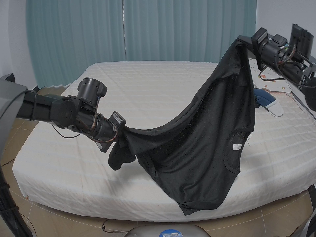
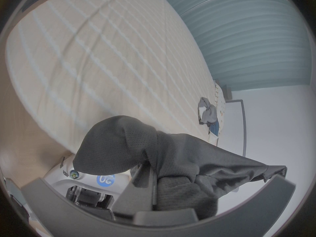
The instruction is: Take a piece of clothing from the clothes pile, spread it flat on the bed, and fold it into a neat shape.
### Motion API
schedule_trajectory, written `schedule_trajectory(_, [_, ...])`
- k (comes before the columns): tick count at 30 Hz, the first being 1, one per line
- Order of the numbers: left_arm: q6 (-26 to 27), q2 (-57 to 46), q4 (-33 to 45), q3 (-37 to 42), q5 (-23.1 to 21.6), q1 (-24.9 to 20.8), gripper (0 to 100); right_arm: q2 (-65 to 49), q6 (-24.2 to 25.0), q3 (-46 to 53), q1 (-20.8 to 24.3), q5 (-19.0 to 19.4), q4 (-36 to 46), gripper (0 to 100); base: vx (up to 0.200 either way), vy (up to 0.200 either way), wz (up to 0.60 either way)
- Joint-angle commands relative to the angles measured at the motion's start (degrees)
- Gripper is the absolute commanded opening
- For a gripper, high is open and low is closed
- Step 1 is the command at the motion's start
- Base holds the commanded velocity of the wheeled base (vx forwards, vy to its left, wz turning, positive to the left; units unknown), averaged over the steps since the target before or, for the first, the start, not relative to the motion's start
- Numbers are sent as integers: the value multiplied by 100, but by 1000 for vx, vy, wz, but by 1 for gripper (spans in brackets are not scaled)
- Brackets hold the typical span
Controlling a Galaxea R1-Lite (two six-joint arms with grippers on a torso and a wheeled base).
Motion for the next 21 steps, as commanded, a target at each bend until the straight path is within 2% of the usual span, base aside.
schedule_trajectory(1, [-138, 969, 139, -622, 6, 122, 0, 872, -63, -117, 2, -7, -280, 0, 200, 0, 0])
schedule_trajectory(5, [-138, 1461, 465, -1105, 32, 139, 0, 1320, -125, -126, -7, -24, -667, 0, 50, 0, 0])
schedule_trajectory(9, [-130, 1857, 825, -1615, 68, 245, 0, 1812, -142, -302, -59, -314, -860, 0, 0, 0, 0])
schedule_trajectory(17, [-59, 2129, 1256, -2002, 85, 429, 0, 2507, -107, -530, -262, -525, -1071, 0, 0, 0, 0])
schedule_trajectory(18, [-42, 2138, 1273, -2002, 94, 438, 100, 2568, -107, -530, -279, -525, -1115, 0, 0, 0, 0])
schedule_trajectory(21, [55, 2138, 1317, -2002, 94, 482, 100, 2753, -107, -548, -306, -534, -1291, 0, 0, 0, 0])
